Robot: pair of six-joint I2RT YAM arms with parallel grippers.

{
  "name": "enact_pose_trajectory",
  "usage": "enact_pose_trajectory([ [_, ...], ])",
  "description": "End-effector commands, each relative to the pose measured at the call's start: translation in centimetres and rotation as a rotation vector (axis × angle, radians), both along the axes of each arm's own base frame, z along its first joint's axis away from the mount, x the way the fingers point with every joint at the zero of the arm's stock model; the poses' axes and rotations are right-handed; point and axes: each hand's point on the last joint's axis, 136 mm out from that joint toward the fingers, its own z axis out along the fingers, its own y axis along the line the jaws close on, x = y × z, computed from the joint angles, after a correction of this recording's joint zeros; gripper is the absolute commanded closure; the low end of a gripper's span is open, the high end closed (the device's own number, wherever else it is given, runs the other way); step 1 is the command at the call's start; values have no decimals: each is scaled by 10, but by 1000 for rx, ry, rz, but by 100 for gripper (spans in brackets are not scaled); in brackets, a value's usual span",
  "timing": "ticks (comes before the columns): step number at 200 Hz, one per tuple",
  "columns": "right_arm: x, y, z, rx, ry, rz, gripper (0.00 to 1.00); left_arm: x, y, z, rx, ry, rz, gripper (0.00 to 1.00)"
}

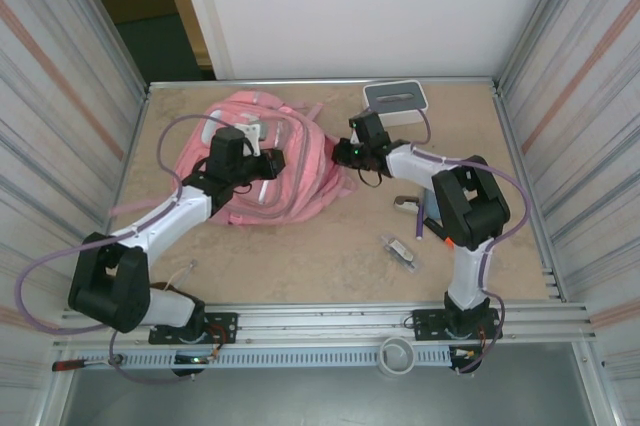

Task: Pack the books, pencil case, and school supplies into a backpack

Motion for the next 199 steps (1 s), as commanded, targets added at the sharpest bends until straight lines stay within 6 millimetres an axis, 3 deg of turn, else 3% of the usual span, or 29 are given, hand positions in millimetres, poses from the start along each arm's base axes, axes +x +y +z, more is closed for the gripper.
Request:
enact_pose_trajectory([
  [1,38,-15,27,15,-52,18,88,9,-23,9,-36,1,-29,85],
  [17,44,-21,37,64,-29,47,80,14,-34,8,-12,16,-93,70],
  [34,38,-32,51,73,-42,62,70,15,-29,13,87,-12,-121,57],
  [71,-1,-66,69,-30,-87,29,45,12,27,37,393,-220,-5,30],
  [92,-32,-68,68,-46,-102,19,37,6,59,46,550,-332,70,19],
  [109,-58,-52,59,-33,-99,49,32,-2,67,47,630,-410,42,18],
  [137,-97,15,45,78,-64,175,25,-16,75,36,716,-482,-5,16],
  [151,-108,33,26,23,-40,164,23,-18,87,40,726,-480,56,16],
  [175,-107,25,-12,-95,-9,56,25,-24,97,45,709,-474,110,16],
  [199,-96,2,-27,-207,-38,-8,40,-28,95,40,700,-466,82,16],
])
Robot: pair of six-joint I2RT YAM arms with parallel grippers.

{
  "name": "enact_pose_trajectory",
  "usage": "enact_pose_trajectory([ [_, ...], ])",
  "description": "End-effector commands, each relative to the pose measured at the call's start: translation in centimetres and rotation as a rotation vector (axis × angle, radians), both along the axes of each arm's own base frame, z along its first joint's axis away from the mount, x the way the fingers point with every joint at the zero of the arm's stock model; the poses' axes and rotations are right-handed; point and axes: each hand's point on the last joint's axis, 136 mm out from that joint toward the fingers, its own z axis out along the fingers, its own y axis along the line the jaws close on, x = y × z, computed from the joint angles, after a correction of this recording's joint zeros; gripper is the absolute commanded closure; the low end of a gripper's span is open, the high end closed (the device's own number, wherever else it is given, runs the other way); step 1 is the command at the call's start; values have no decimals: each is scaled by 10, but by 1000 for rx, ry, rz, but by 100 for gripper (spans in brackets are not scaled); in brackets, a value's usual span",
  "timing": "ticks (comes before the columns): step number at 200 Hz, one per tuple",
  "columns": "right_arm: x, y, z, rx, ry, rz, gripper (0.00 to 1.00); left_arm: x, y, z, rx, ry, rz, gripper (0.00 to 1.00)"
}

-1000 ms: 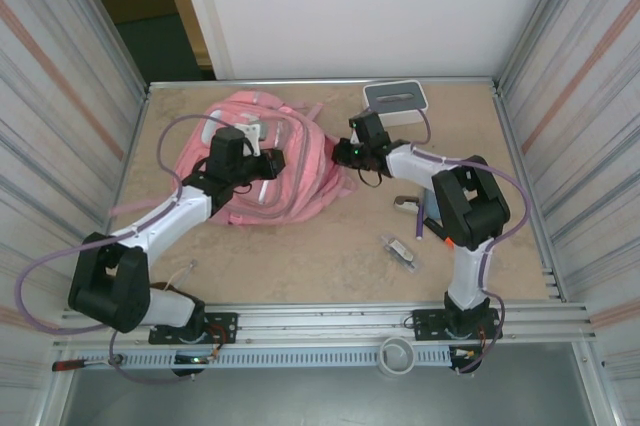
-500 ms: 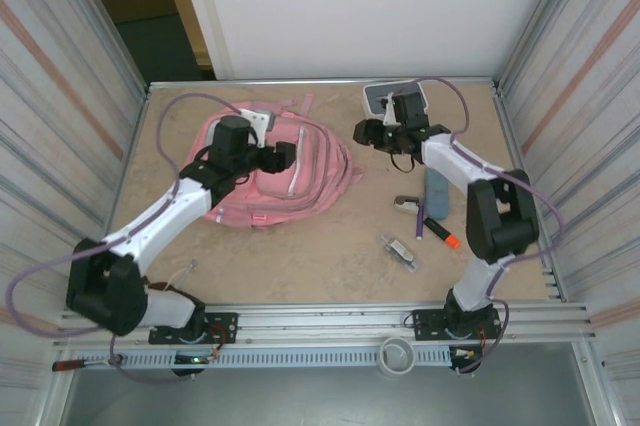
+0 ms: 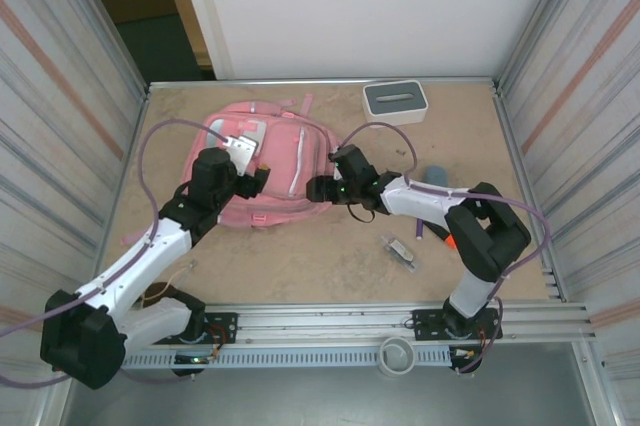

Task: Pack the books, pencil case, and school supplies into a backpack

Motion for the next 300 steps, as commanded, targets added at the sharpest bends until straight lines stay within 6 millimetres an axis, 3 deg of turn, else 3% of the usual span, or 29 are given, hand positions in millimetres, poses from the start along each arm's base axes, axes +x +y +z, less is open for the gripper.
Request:
enact_pose_trajectory([
  [1,24,-39,-19,-134,-50,-166,41,-2,6,11,9,-46,9,16],
  [34,55,-80,-22,-272,-91,-234,65,-7,-10,-6,58,-30,-123,18],
  [52,78,-101,-28,-296,-66,-269,73,-9,-17,-12,90,-36,-185,18],
  [79,111,-124,-23,-288,-54,-310,78,-12,-30,-16,125,-47,-278,18],
  [106,128,-129,3,-226,-79,-292,76,-17,-46,-29,172,-26,-390,14],
  [136,113,-112,26,-136,-111,-214,63,-38,-73,-57,312,0,-562,10],
  [169,88,-113,23,-92,-92,-202,51,-61,-99,-84,511,-40,-693,13],
  [220,73,-123,24,-40,-79,-211,46,-74,-101,-130,715,34,-727,17],
  [247,71,-121,24,11,-65,-205,44,-70,-103,-150,775,75,-725,20],
  [300,64,-121,24,28,-51,-199,43,-50,-115,-170,869,55,-695,36],
])
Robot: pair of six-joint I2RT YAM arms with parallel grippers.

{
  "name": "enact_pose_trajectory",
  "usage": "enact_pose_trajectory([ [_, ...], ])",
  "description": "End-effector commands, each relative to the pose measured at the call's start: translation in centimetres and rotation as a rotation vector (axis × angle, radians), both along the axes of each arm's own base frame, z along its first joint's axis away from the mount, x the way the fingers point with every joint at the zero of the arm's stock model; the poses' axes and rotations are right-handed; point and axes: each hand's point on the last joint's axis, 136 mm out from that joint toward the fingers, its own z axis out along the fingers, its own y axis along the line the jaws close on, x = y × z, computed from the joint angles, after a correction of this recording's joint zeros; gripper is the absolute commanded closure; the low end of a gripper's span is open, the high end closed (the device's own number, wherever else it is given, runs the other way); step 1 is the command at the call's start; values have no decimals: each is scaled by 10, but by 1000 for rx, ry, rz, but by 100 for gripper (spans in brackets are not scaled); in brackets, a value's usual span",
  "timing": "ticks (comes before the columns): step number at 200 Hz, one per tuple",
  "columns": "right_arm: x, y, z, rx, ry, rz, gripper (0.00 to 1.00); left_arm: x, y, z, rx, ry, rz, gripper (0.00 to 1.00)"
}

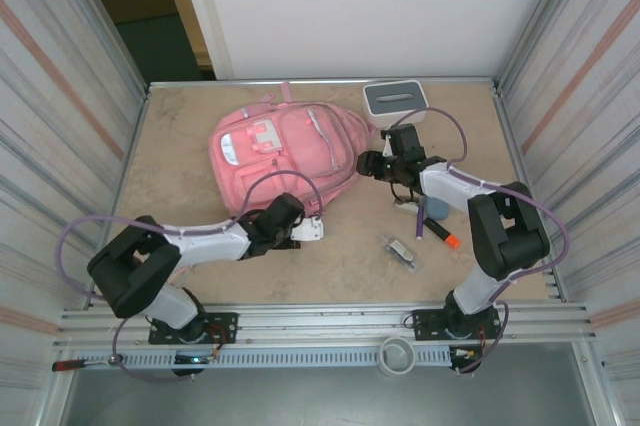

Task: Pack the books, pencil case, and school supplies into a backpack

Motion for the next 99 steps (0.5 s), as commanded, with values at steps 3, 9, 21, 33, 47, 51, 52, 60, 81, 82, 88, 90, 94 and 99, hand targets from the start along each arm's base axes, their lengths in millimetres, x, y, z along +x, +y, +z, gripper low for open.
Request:
enact_pose_trajectory([
  [3,-5,1,14,42,-17,0,43,22,-7,5,22,-94,16,38],
  [9,-6,1,14,42,-15,1,43,25,-7,4,30,-101,17,41],
  [21,-9,0,14,42,-9,2,43,28,-7,1,46,-110,25,49],
  [33,-11,0,15,49,-4,4,43,31,-7,1,51,-119,34,55],
  [47,-16,2,16,63,-1,13,43,31,-9,4,34,-112,43,60],
  [51,-17,3,17,65,-1,16,43,30,-9,4,27,-106,45,60],
  [52,-17,3,17,66,-2,16,43,30,-10,4,24,-105,45,60],
  [60,-20,3,18,64,-1,18,43,28,-12,5,7,-88,42,58],
  [81,-25,0,19,50,1,14,42,23,-15,3,-7,-23,61,47],
  [82,-26,0,20,49,0,14,42,23,-15,3,-7,-20,62,46],
  [88,-27,-1,20,45,1,13,42,23,-15,2,-7,-7,70,44],
  [90,-27,-1,21,44,0,13,42,22,-15,1,-7,-3,72,43],
  [94,-28,-2,20,40,3,11,42,22,-14,1,-8,5,77,42],
  [99,-29,-3,20,36,2,9,42,21,-14,-1,-11,15,82,41],
])
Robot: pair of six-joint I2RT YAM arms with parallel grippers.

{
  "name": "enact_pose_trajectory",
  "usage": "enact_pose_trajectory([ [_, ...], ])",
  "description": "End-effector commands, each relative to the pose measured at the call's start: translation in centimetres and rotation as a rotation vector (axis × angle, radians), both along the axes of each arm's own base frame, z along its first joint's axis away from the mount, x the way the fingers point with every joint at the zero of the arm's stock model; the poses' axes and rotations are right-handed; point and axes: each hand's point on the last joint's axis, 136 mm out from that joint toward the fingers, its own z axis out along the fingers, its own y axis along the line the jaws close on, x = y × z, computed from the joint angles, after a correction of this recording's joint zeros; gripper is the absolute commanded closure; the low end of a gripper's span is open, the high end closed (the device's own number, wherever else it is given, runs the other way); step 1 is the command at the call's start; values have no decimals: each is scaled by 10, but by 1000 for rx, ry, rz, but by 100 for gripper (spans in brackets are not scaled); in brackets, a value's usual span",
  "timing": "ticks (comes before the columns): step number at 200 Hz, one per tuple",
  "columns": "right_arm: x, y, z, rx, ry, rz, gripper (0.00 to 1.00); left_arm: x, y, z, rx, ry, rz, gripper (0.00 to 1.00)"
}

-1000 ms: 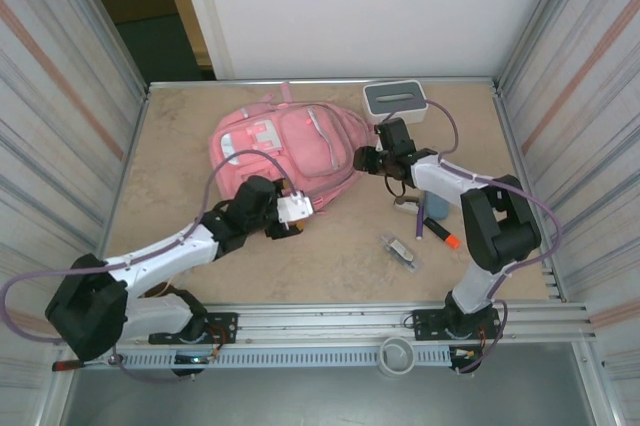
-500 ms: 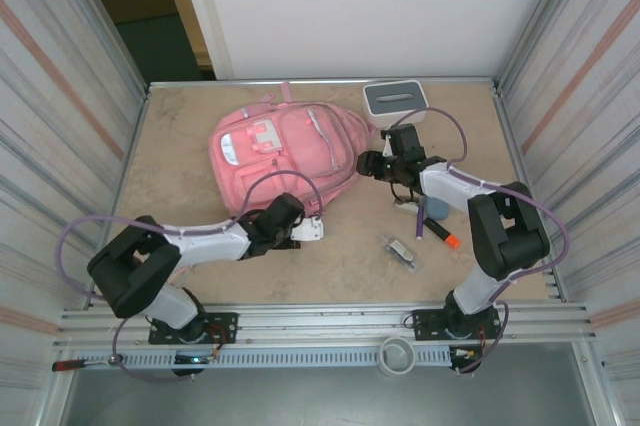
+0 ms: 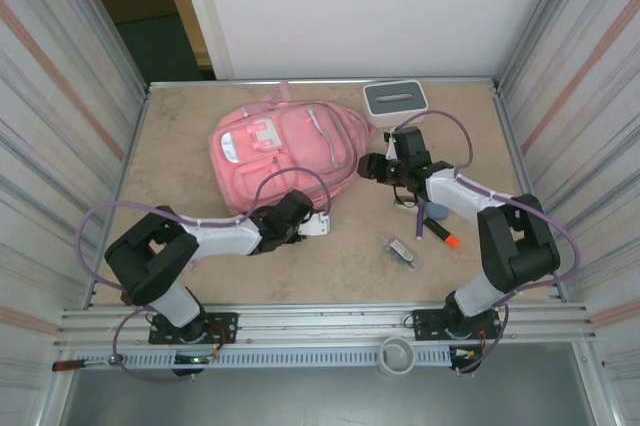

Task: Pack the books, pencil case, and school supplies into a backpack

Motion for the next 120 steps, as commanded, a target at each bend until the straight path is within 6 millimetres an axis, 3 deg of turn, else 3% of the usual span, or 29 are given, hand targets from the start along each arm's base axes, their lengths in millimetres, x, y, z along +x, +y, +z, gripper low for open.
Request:
enact_pose_trajectory([
  [1,-11,-2,5,-3,10,-1,42,2,-2,-1,-33,57,49,40],
  [40,-13,-4,4,-15,18,-1,42,4,0,-4,-43,62,71,40],
  [76,-16,-4,5,-21,25,7,42,1,1,-6,-31,82,67,52],
  [120,-24,-9,4,-30,24,3,41,-4,5,-10,-32,97,76,50],
])
